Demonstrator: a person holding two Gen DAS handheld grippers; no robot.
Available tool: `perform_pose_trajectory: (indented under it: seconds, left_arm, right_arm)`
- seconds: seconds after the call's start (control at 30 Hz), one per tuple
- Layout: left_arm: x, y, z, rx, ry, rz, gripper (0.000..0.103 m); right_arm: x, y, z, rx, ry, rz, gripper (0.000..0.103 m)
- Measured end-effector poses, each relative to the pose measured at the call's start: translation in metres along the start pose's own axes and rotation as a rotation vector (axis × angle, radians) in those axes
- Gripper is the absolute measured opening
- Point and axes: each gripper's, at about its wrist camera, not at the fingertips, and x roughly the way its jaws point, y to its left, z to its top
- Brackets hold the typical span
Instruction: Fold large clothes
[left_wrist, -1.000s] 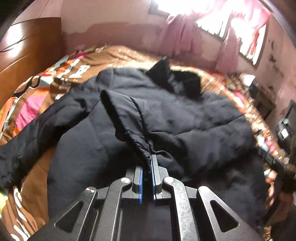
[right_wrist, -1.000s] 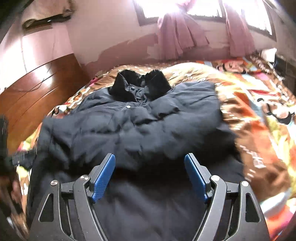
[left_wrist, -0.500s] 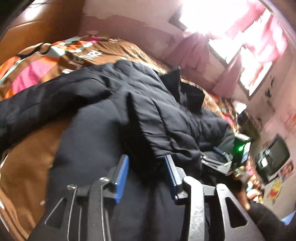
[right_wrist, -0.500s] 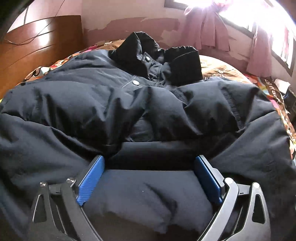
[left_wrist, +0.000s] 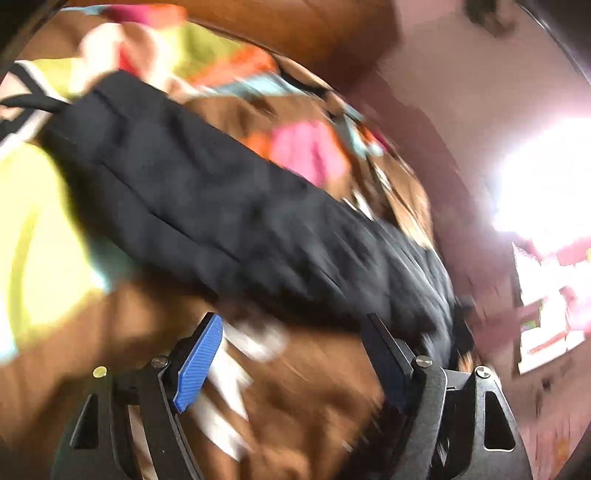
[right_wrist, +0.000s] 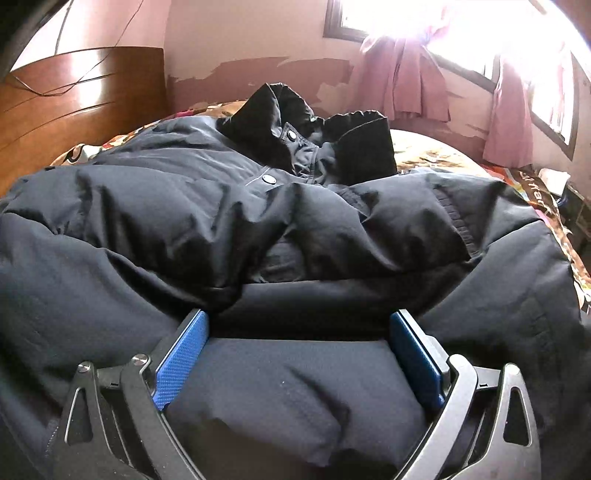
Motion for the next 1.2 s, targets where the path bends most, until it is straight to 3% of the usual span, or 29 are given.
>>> perform_pose_trajectory:
  seconds: [0.13,0.2,0.27,0.33,0.37,0.43,0.5,0.63,0.7,0.8,0.9,1.03,1.2]
  left_arm:
    - [0.002,0.031,0.031,-0.078,-0.091,0.070,0.072]
    - [0.005,0.043,0.040,-0.128,-0.103,0.044,0.061]
    - [0.008,0.048,0.044,-0.155,-0.107,0.041,0.033]
    - [0.012,0.051,0.047,-0.153,-0.104,0.079,0.013]
    - [0.010,0.054,0.048,-0.152,-0.107,0.073,0.010]
    - [0.007,0.050,0.049,-0.128,-0.127,0.079,0.008]
    - [0.004,0.041,0.050,-0.082,-0.148,0.099,0.007]
    - [-0.016,0.025,0.053,-0.056,-0.210,0.058,0.005]
    - [-0.030,0.010,0.057,-0.015,-0.250,0.046,0.005]
    - [-0.056,-0.024,0.063,0.083,-0.306,0.020,0.005]
    - [-0.085,-0.069,0.065,0.193,-0.351,-0.057,0.004]
    - [-0.121,-0.144,0.052,0.392,-0.371,-0.184,0.004]
    - [-0.143,-0.230,0.007,0.635,-0.294,-0.339,0.005]
  right_arm:
    - [-0.001,-0.001,0.000,0.002,-0.008,0.001,0.096]
    - [-0.002,-0.004,0.005,0.007,0.008,0.013,0.096]
    - [-0.011,-0.004,0.018,0.021,-0.013,0.014,0.096]
    - [-0.028,0.006,0.036,0.001,-0.088,0.023,0.096]
    - [-0.037,0.017,0.049,-0.020,-0.120,0.045,0.096]
    - [-0.045,0.041,0.068,-0.063,-0.140,0.110,0.096]
    - [-0.046,0.073,0.081,-0.127,-0.136,0.240,0.096]
    - [-0.015,0.125,0.079,-0.232,-0.018,0.432,0.097]
    - [0.010,0.140,0.068,-0.236,0.049,0.422,0.102]
    - [0.016,0.138,0.062,-0.204,0.029,0.414,0.102]
    - [-0.001,0.128,0.064,-0.173,0.006,0.384,0.101]
    - [-0.053,0.070,0.060,0.065,-0.061,0.472,0.102]
    - [-0.087,0.011,0.034,0.127,-0.039,0.412,0.102]
